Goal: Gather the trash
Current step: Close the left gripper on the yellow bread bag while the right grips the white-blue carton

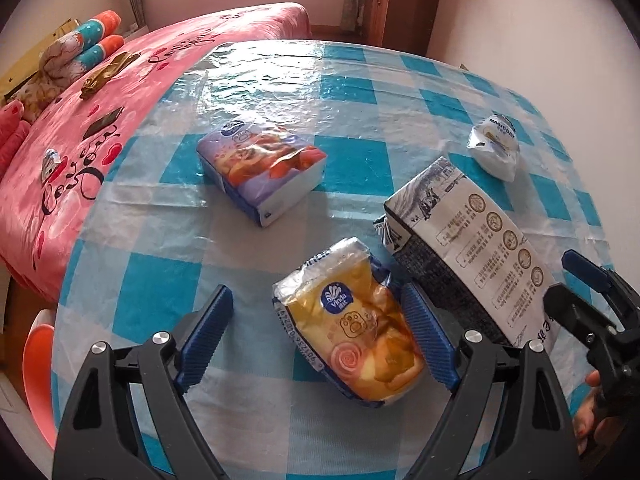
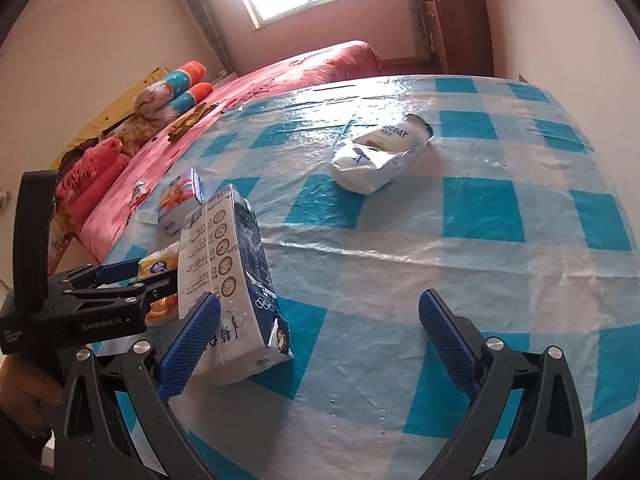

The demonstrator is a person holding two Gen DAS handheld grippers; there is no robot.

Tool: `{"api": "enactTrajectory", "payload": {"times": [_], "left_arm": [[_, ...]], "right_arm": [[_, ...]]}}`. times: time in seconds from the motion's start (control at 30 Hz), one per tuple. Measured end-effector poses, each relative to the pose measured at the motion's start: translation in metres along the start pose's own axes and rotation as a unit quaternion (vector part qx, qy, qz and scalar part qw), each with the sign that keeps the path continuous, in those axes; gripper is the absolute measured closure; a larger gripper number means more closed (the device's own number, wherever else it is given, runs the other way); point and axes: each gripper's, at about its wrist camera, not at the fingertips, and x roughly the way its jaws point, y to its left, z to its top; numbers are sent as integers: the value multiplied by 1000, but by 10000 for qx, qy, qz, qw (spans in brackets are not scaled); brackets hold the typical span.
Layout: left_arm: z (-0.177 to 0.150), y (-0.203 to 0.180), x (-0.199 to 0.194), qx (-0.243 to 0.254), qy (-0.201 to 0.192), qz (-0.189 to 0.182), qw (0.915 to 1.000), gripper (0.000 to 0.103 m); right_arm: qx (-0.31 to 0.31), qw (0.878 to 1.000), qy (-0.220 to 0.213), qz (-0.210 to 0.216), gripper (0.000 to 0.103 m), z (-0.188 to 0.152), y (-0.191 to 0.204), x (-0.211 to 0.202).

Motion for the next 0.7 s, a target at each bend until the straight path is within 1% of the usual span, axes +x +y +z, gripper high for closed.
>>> {"api": "enactTrajectory", "payload": {"times": [0.1,0.17,0.23,0.3,0.33,0.37,0.43,0.5,0.63,0.7], "left_arm": [[-2,-3,-2,122,94,-165,9997,16],[-8,-8,-4,316,75,-170,9993,16],[-10,-10,-5,357,38,-147,9992,16],[-9,-12,-5,416,32,-222,9989,16],[-9,-14,-5,533,49,-293,9981,16],[-10,-18,-6,772,42,-301,9966,16],[-9,-22,-7,1156,33,-158,9932,11],[-9,-21,-9,1320,92,-13,9912,9],[-12,-15,-14,1475,135,177,9888,9],[-15,-13,-17,1498,132,346,9880,9]], "right_arm": [[13,10000,-28,-21,5,0,-3,-2],[64,10000,-31,4,5,-2,-3,-3],[105,9999,-55,28,5,-1,-5,-3],[154,9998,-76,35,5,-1,-7,-4],[193,9998,-71,74,5,0,-8,-4],[215,9997,-66,100,5,-1,-10,-5],[291,9994,-71,154,5,-2,-13,-6],[335,9992,-89,198,5,-2,-15,-7],[315,9988,-122,349,5,-2,-12,-9],[213,9988,-106,438,5,-2,-5,-9]]}}
